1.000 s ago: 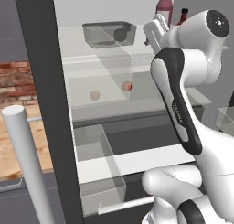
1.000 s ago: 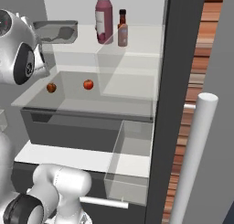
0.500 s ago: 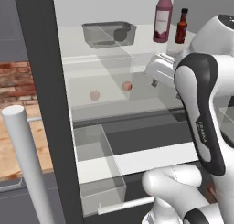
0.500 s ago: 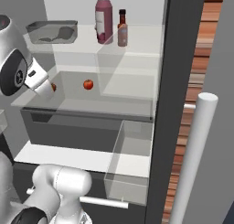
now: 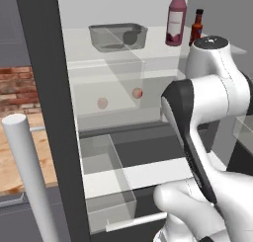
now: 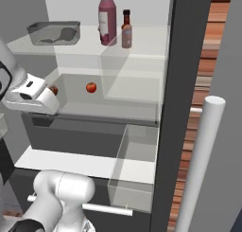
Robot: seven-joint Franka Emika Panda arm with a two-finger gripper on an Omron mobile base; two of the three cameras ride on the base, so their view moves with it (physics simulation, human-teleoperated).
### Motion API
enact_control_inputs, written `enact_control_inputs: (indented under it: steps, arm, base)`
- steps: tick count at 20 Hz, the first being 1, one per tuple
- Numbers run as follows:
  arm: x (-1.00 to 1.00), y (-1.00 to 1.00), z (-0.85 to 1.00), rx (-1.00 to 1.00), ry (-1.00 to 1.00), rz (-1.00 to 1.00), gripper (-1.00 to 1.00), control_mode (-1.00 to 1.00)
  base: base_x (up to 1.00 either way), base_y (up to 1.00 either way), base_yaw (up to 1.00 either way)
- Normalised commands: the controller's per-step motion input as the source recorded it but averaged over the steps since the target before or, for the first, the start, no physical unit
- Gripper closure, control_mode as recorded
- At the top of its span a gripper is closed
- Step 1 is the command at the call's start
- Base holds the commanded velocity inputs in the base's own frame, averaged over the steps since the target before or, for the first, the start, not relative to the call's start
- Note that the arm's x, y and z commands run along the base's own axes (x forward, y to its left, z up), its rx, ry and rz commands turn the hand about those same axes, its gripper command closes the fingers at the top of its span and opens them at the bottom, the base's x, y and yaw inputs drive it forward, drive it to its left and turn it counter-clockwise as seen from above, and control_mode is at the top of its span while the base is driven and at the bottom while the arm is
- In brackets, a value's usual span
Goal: Place the tupperware on the top shelf of the fridge. Make space for the tupperware among the existing items by rearranging them on the shelves if needed. Close the fridge door when finished.
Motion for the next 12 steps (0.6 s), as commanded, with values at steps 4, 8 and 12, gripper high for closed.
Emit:
enact_control_inputs:
  steps: [4,8,12]
  arm:
    - [-0.37,-0.54,-0.22,0.00,0.00,0.07,-1.00,-1.00]
    - [-0.29,-0.26,-0.46,0.00,-0.16,0.07,-1.00,-1.00]
    - [0.00,0.00,-0.31,0.06,-0.27,0.13,-1.00,-1.00]
  base:
    - [0.00,0.00,0.00]
    - [0.00,0.00,0.00]
    - [0.00,0.00,0.00]
